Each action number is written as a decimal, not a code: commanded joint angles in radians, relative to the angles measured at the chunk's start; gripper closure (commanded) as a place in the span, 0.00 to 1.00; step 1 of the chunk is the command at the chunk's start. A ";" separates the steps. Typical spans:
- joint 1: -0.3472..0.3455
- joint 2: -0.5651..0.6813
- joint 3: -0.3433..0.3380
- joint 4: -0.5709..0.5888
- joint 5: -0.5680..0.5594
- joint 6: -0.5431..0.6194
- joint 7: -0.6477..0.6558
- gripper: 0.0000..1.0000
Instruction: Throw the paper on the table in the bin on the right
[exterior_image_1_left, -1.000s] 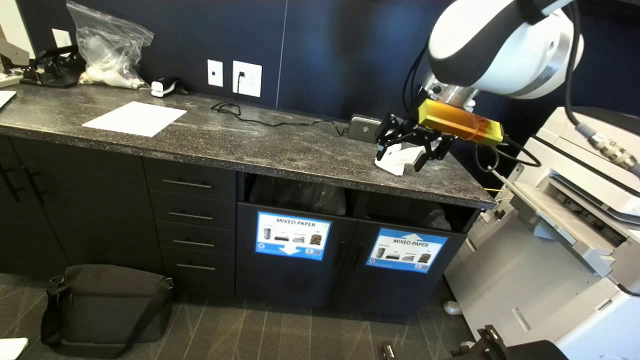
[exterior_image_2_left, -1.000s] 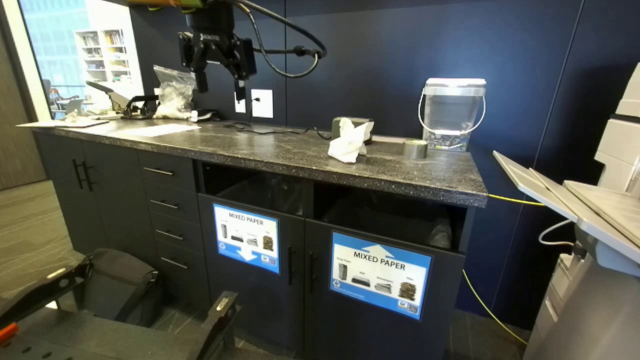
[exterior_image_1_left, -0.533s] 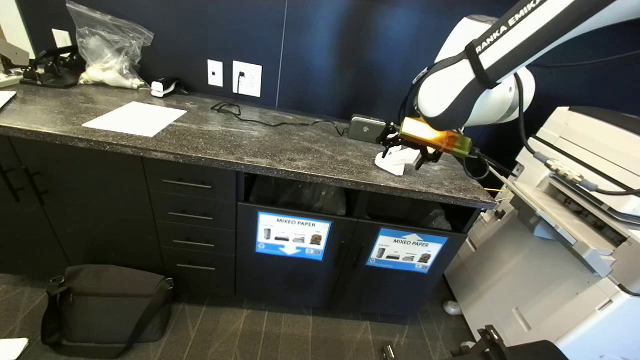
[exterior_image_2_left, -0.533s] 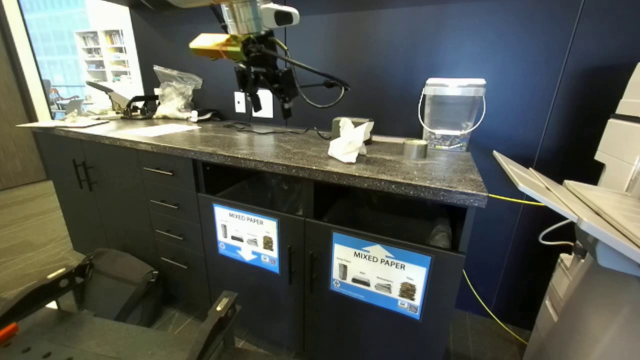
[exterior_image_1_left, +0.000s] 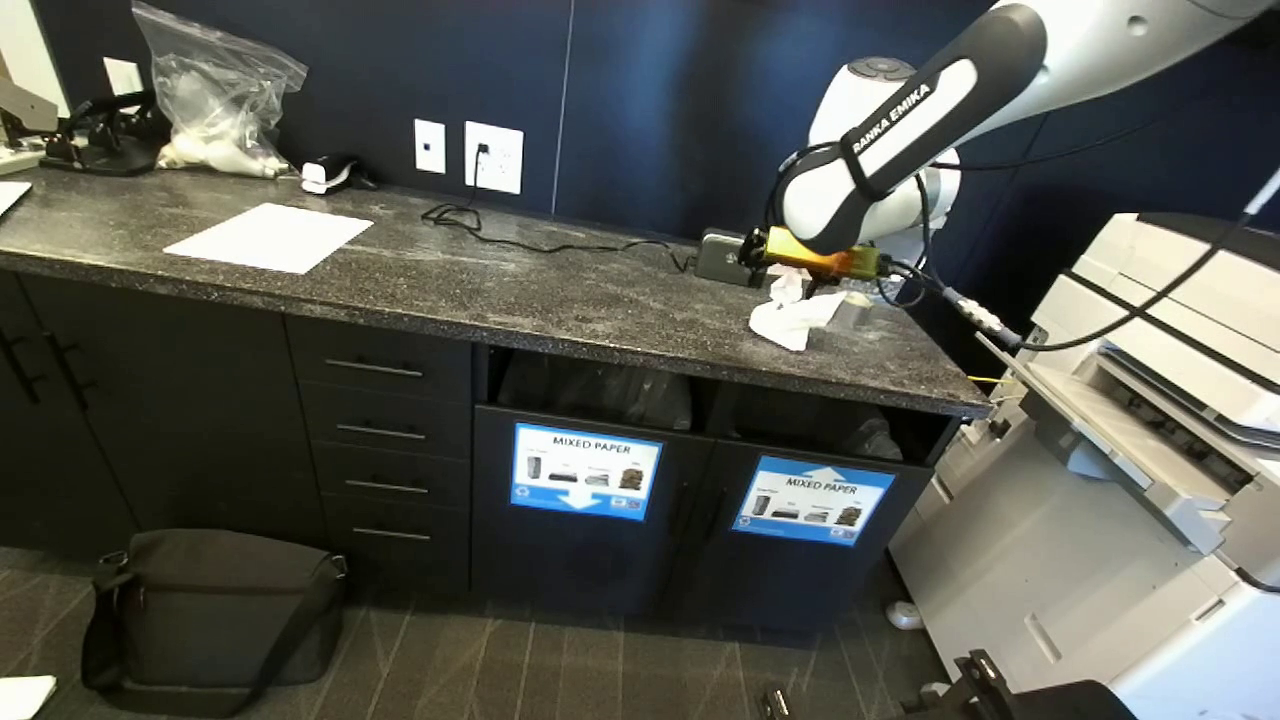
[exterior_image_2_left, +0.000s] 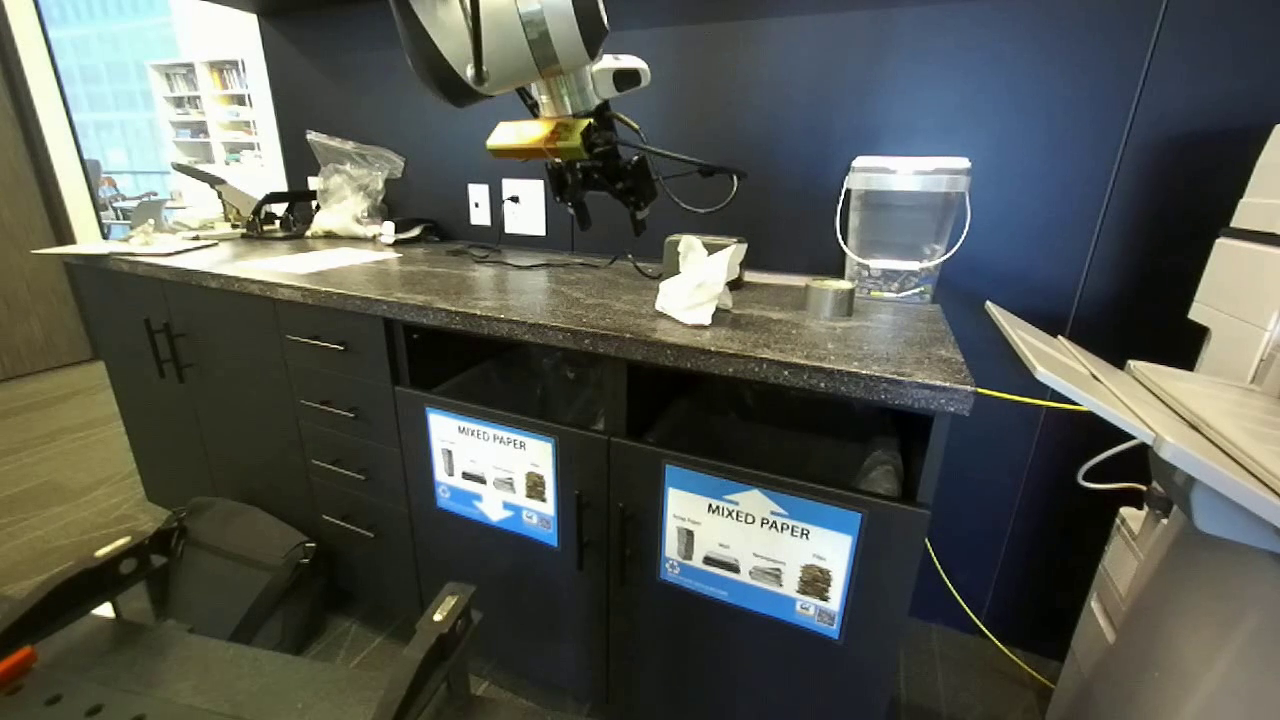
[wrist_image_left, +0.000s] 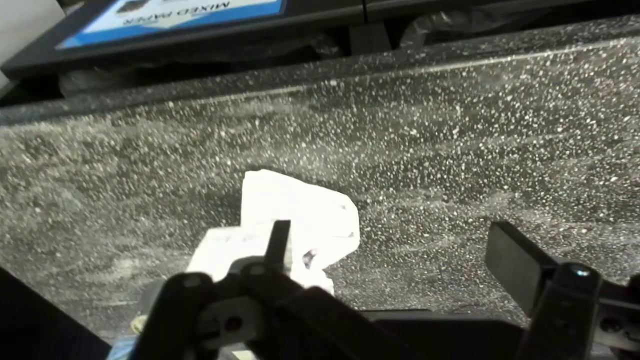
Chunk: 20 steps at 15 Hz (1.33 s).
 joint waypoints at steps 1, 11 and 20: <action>0.098 0.132 -0.089 0.231 -0.009 -0.091 -0.122 0.00; 0.092 0.358 -0.145 0.561 -0.042 -0.244 -0.462 0.00; -0.047 0.521 -0.086 0.753 0.074 -0.323 -0.627 0.00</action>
